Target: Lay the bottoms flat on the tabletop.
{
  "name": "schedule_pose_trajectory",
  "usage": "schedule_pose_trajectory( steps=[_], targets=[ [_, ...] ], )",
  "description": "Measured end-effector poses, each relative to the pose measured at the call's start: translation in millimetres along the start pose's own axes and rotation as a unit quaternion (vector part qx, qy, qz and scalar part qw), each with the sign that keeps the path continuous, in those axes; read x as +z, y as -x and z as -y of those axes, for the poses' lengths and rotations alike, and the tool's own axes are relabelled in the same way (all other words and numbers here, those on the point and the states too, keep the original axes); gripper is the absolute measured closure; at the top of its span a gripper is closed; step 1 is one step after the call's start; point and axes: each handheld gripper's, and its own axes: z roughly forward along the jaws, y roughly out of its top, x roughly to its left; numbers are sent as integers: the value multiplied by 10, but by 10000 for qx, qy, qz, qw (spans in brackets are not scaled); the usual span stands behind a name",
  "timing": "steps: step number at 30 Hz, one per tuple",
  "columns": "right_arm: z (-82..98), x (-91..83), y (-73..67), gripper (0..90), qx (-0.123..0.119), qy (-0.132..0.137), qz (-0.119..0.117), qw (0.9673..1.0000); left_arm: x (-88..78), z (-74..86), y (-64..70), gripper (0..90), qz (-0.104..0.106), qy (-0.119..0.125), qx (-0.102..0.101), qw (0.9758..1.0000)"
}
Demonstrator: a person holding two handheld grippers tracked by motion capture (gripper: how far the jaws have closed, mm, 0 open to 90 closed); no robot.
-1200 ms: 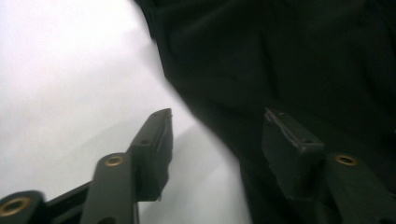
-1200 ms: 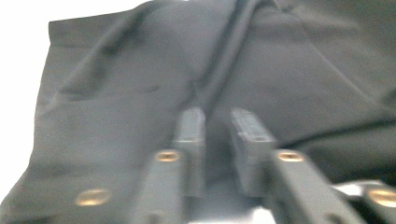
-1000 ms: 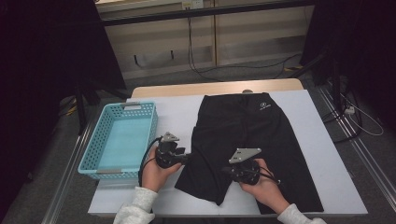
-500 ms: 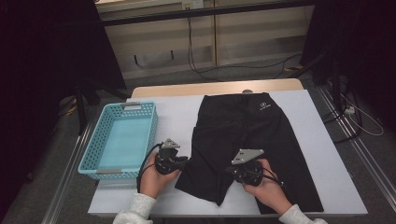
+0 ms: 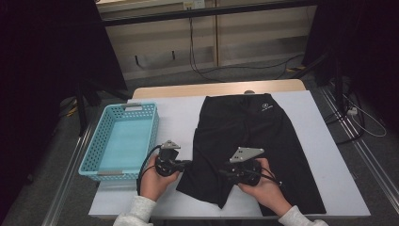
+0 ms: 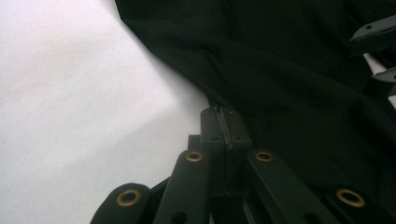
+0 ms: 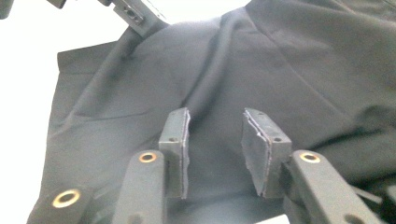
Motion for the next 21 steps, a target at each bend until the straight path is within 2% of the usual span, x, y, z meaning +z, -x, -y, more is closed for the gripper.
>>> schedule_pose_trajectory(
  steps=[4,6,8,10,12,13,14,18,21],
  targets=[
    [-60,7,-43,567,37,114,-69,9999,-39,31,36,897,69,-38,-62,9999],
    [-73,39,-76,564,-19,65,-121,9999,-59,49,41,896,99,-31,-92,9999],
    [-61,101,-100,567,-60,-77,-45,9999,-72,62,50,896,112,-29,-107,9999],
    [-30,171,-95,628,-57,-202,-16,9998,-81,69,61,895,124,-23,-122,9998],
    [6,217,-84,749,-69,-287,-61,9995,-83,68,55,895,111,-5,-99,9999],
    [19,221,-79,841,-94,-260,-62,9996,-82,69,46,895,92,32,-127,9999],
    [22,211,-65,888,-89,-252,-88,9996,-88,70,27,895,108,0,-146,9998],
    [21,89,52,900,26,-217,69,9997,-95,86,-21,896,80,60,-262,9996],
    [39,7,128,900,153,-92,49,9998,-47,84,-9,894,124,-8,-279,9995]
  ],
)
